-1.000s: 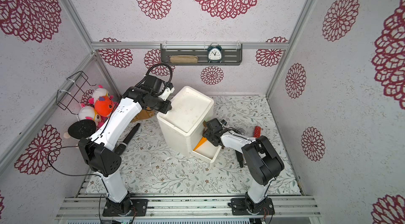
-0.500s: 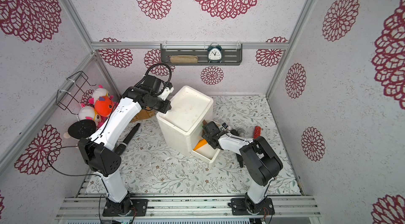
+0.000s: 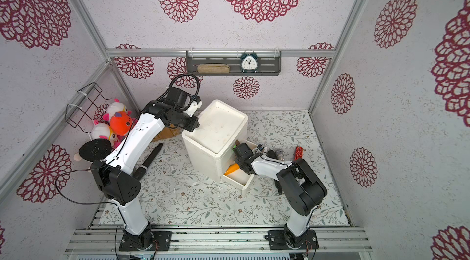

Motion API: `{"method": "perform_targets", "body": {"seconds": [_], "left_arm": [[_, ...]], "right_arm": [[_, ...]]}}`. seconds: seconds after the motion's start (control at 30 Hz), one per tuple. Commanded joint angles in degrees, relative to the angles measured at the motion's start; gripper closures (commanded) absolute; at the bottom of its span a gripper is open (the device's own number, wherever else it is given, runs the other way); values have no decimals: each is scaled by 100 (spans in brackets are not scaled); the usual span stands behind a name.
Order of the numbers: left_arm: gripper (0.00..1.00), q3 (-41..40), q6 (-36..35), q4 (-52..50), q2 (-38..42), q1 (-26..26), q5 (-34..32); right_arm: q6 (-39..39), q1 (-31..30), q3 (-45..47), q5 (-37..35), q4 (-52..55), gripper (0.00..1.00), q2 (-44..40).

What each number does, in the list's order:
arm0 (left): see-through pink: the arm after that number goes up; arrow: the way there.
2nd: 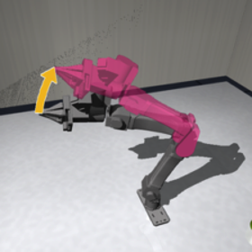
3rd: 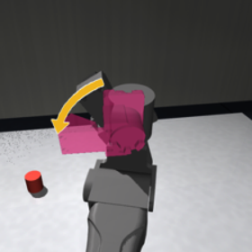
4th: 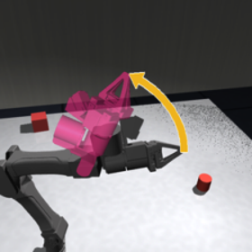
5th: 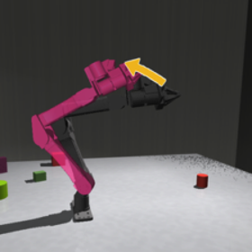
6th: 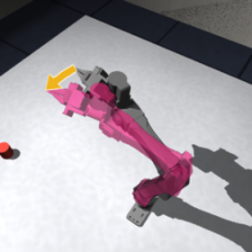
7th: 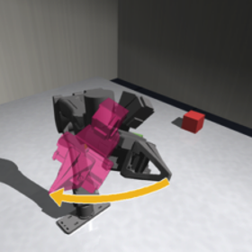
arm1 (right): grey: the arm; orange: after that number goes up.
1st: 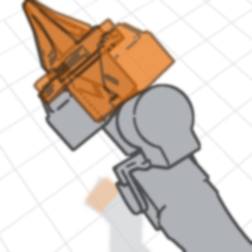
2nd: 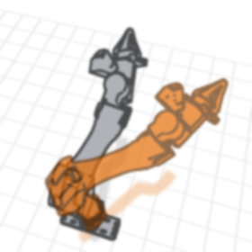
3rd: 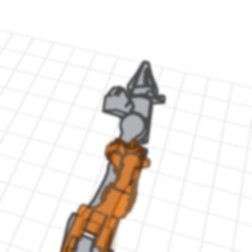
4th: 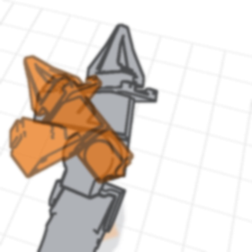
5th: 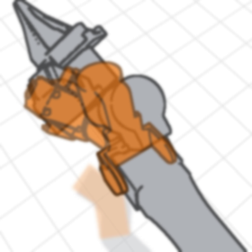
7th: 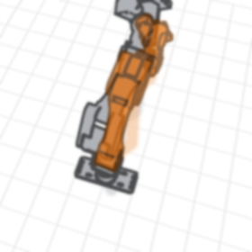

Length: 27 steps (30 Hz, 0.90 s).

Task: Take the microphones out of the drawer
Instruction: Pick up the microphone from the drawer.

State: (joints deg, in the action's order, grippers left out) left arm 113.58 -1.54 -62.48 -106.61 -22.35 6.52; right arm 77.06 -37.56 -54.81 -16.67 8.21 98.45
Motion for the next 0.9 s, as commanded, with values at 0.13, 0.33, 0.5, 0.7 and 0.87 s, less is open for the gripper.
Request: {"method": "perform_targets", "body": {"seconds": [0.13, 0.33, 0.5, 0.7, 0.87], "left_arm": [[100, -206, -48, -159, -141, -28, 247], [100, -171, -57, -169, -148, -24, 236], [100, -152, -57, -186, -163, -24, 236], [100, -143, -54, -186, -177, -24, 249], [100, -145, -44, -192, -186, -24, 267]], "right_arm": [[-33, -23, -2, -305, 391, 71, -238], [-128, -32, 5, -504, 307, 90, -434], [-305, -58, -4, -837, 254, 100, -762], [-701, -85, 1, -1346, 93, 100, -1218], [-1256, -76, -75, -1834, 107, 100, -1581]]}}
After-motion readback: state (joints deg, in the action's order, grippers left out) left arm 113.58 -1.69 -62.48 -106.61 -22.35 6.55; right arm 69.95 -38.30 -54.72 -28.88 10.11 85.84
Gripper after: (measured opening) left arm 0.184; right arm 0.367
